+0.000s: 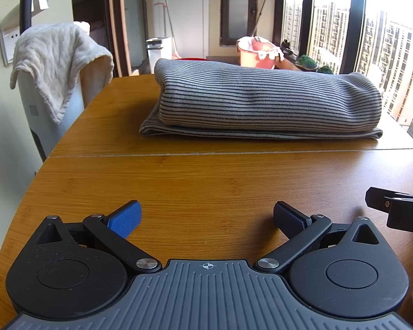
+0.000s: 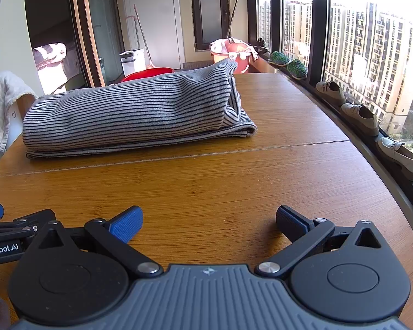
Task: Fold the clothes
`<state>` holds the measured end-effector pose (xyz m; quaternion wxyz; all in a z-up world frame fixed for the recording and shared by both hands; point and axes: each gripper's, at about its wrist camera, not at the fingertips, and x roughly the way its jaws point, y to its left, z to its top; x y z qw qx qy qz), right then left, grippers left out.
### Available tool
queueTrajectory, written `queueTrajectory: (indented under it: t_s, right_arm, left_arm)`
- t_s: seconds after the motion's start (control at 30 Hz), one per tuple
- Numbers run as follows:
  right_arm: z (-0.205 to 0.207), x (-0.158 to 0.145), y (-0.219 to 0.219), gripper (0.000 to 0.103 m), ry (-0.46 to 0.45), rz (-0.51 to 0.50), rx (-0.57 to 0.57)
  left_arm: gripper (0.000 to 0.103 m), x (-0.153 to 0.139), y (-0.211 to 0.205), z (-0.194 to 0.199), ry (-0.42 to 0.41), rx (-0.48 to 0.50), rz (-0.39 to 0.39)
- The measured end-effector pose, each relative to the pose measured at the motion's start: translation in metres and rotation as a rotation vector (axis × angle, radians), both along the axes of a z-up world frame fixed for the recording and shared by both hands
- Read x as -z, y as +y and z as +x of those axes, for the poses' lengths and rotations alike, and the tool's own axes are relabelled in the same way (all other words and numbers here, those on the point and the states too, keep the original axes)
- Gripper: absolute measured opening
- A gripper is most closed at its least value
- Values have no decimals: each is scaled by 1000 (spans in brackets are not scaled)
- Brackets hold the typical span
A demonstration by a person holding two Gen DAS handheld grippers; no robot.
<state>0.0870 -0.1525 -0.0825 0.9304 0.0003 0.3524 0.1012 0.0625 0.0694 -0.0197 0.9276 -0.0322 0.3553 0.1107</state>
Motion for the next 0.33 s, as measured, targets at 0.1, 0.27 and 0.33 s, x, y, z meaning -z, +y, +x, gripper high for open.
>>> queueTrajectory:
  t_s: [0.1,0.27,0.33]
  right_arm:
    - [0,0,0,103,0,-3,0]
    - [0,1,2,103,5,-18,-7]
    - [-1,1,4,103,9,-42,-20]
  left_arm:
    - [103,0,0,0,-2,0,-3]
    - [103,0,0,0,1,0,1]
    - [103,0,0,0,1,0,1]
